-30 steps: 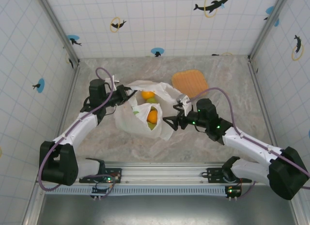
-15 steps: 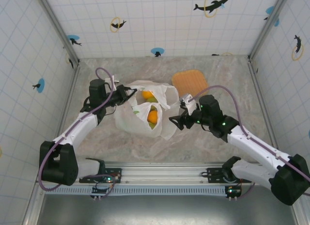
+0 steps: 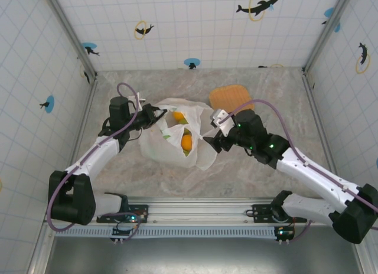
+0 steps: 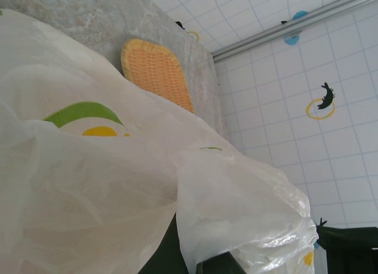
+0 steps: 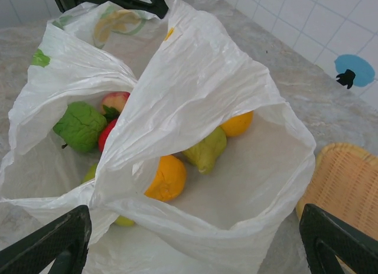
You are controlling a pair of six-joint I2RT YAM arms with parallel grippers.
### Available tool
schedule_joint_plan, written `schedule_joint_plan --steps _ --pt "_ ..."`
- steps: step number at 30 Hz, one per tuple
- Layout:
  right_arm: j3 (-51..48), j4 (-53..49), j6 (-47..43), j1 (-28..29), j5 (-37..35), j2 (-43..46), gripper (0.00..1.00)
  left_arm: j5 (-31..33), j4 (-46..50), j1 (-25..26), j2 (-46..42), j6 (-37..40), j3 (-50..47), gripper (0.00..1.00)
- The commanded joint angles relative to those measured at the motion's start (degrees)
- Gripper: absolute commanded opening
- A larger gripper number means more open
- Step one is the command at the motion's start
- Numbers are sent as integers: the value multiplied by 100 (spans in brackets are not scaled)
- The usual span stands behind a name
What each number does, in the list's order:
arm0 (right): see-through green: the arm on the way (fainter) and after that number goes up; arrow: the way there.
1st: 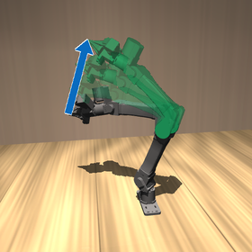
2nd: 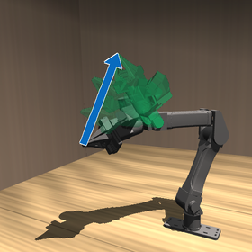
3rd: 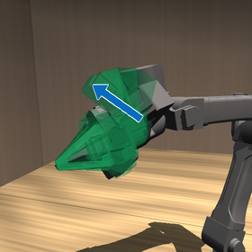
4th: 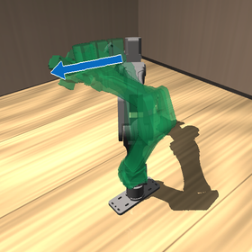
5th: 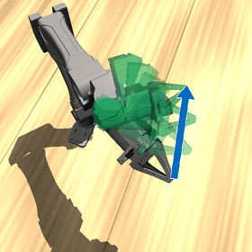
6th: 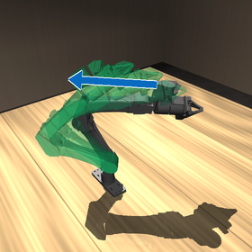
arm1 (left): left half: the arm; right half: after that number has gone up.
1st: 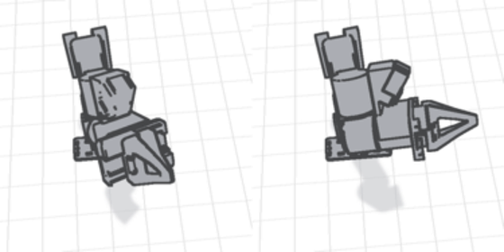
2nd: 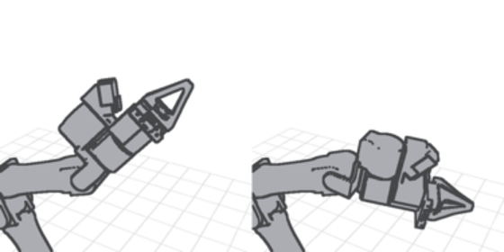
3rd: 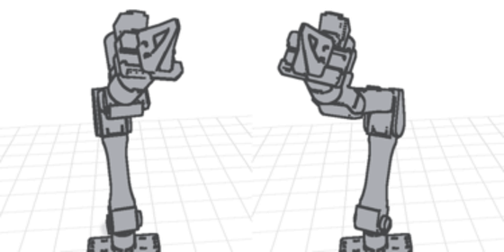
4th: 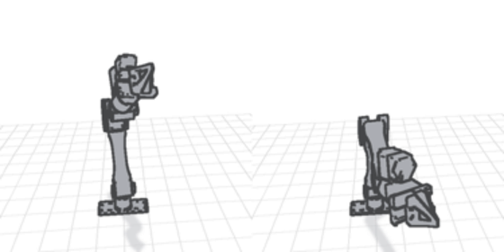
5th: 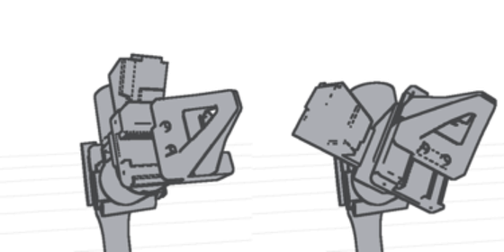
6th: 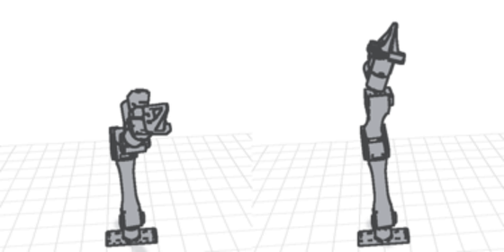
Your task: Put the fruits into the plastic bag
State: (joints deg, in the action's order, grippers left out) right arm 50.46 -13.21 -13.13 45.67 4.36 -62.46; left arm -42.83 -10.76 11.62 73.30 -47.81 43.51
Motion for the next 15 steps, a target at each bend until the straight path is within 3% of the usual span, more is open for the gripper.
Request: schedule_joint_plan --steps 1,8,15 --pt "317 -86 -185 186 121 -238 93 22 48 4 44 167 39 0" --pt "527 -222 -296 285 202 -624 86 19 67 7 44 175 48 0" --pt "492 85 -224 124 273 -820 45 11 68 5 54 167 44 0"
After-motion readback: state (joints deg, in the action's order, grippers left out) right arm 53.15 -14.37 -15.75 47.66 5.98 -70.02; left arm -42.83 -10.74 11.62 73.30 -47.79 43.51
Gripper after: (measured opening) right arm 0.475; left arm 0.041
